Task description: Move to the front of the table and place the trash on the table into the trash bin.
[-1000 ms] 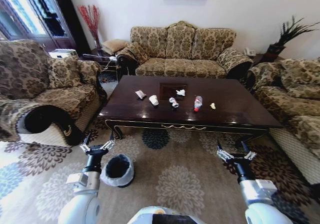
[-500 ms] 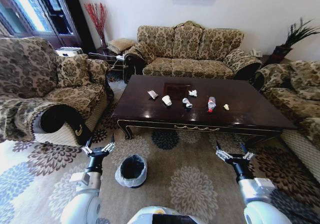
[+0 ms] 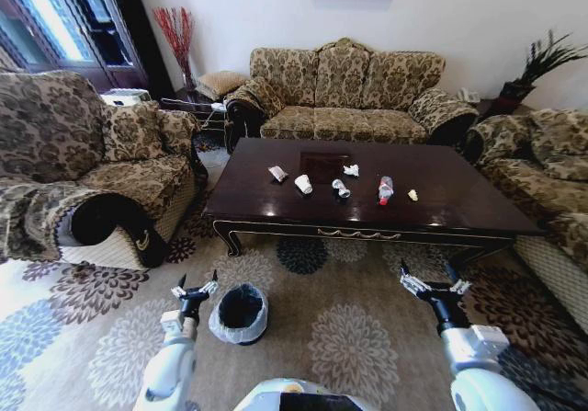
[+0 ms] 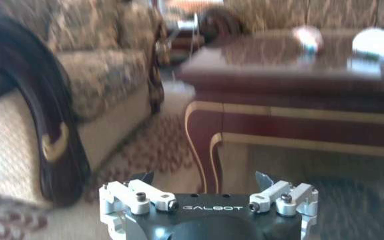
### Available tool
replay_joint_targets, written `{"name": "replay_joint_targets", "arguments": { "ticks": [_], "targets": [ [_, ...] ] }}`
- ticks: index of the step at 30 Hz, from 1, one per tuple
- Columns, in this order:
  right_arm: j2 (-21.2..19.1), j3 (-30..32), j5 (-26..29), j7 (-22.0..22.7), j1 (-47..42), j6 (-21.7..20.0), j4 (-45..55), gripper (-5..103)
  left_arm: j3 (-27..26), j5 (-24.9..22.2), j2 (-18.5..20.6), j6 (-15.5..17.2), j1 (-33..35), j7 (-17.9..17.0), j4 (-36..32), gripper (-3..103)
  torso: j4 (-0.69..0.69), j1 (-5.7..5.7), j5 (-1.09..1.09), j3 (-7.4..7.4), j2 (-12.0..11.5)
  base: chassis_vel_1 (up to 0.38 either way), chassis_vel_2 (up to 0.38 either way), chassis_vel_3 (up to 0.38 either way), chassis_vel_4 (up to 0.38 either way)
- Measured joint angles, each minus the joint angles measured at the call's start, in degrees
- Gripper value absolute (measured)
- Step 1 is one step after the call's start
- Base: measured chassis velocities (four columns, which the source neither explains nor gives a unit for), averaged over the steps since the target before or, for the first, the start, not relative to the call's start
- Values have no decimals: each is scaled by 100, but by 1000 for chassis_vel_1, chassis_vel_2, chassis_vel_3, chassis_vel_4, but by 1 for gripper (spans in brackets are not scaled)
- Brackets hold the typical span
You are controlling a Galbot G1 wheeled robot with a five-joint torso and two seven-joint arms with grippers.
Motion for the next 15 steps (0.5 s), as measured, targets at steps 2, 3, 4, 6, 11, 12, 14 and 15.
{"name": "replay_joint_targets", "arguments": {
  "ticks": [2,3,4,6,11,12,14,15],
  "targets": [
    [-14,38,-1,25,-51,0,-2,100,130,35,-41,28,-157,38,438,100,0,0,1,0,0,0,0,0,0],
    [-14,38,-1,25,-51,0,-2,100,130,35,-41,28,-157,38,438,100,0,0,1,0,0,0,0,0,0],
    [-19,51,-8,45,-73,1,-11,100,197,53,-52,29,-258,70,682,100,0,-1,-1,0,0,0,0,0,0],
    [-18,57,-33,75,-93,8,-22,100,267,121,-48,28,-444,158,1066,100,-1,0,0,0,0,0,0,0,0],
    [21,22,-85,85,-105,7,-18,100,377,164,53,244,-671,414,1471,100,0,0,0,0,0,0,0,0,0],
    [40,3,-115,88,-109,7,-14,100,417,168,92,318,-747,466,1565,100,0,0,0,0,0,0,0,0,0],
    [64,-20,-151,92,-120,7,-8,100,445,179,126,370,-866,490,1736,100,0,0,1,0,0,0,0,0,0],
    [94,-30,-188,96,-148,8,5,100,450,220,175,417,-1047,505,2023,100,-1,0,-1,0,0,0,0,0,0]
  ]
}}
